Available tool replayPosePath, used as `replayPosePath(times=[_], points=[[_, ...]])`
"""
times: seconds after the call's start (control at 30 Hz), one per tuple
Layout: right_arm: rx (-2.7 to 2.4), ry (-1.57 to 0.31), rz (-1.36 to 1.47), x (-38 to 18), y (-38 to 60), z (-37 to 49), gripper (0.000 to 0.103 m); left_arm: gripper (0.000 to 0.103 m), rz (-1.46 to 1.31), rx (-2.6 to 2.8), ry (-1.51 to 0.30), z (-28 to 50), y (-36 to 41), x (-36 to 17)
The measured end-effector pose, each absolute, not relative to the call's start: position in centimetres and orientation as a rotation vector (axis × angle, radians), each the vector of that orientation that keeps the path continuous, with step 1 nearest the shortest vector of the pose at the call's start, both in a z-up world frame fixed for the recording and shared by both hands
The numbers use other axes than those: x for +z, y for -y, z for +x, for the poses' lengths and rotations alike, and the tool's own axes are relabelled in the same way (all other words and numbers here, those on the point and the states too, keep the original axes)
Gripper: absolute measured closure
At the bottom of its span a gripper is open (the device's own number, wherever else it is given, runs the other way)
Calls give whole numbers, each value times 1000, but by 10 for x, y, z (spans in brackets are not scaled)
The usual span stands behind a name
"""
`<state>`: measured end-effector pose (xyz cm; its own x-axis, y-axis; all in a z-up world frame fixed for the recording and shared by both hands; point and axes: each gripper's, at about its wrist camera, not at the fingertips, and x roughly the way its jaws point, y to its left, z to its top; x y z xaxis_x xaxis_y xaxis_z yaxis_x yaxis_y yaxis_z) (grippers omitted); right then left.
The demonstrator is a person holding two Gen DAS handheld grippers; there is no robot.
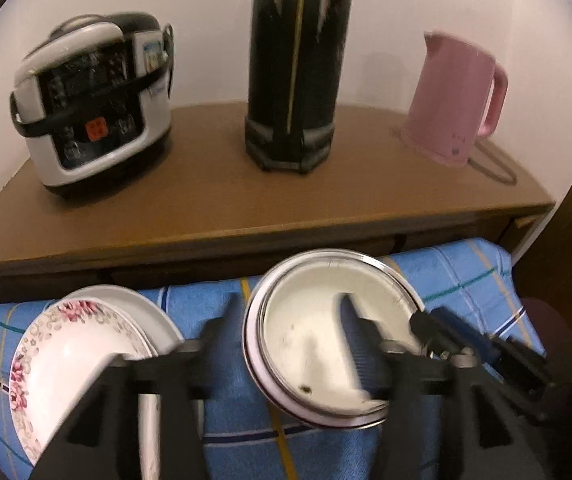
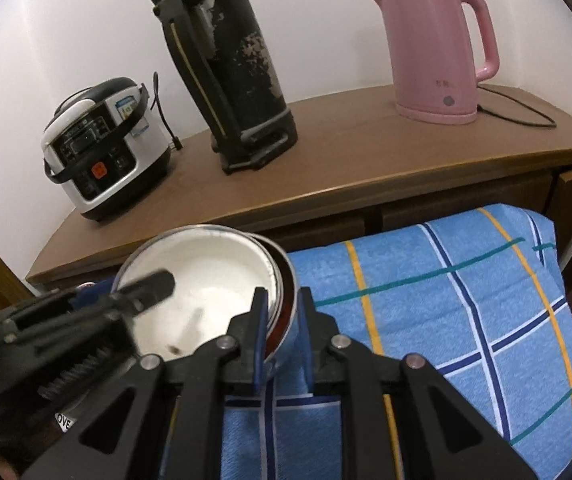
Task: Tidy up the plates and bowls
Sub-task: 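Open the left gripper to release the white enamel bowl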
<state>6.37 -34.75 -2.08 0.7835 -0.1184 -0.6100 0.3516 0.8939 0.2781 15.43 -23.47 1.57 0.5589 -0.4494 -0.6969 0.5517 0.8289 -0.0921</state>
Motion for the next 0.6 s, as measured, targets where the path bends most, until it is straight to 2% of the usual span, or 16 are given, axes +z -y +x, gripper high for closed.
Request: replayPosePath(times=[0.03, 0.23, 0.47, 0.5, 0.57, 0.6], points=[[-259, -620, 394, -21, 347, 63, 83, 31, 130, -596, -755, 153, 232, 19], [-259, -606, 389, -23, 347, 63, 83, 31, 123, -525, -696, 157, 222, 21], [-244, -414, 447, -14, 353, 36, 82, 31, 129, -410, -656, 158, 206, 11], [-253, -393, 443, -13, 353, 32, 79, 31, 128, -395, -654, 158, 204, 11], [-284, -350, 427, -10, 352, 24, 65, 31, 115, -368, -656, 159, 198, 8], [-299, -338, 419, -9, 352, 21, 54, 31, 107, -361, -661, 159, 194, 8]])
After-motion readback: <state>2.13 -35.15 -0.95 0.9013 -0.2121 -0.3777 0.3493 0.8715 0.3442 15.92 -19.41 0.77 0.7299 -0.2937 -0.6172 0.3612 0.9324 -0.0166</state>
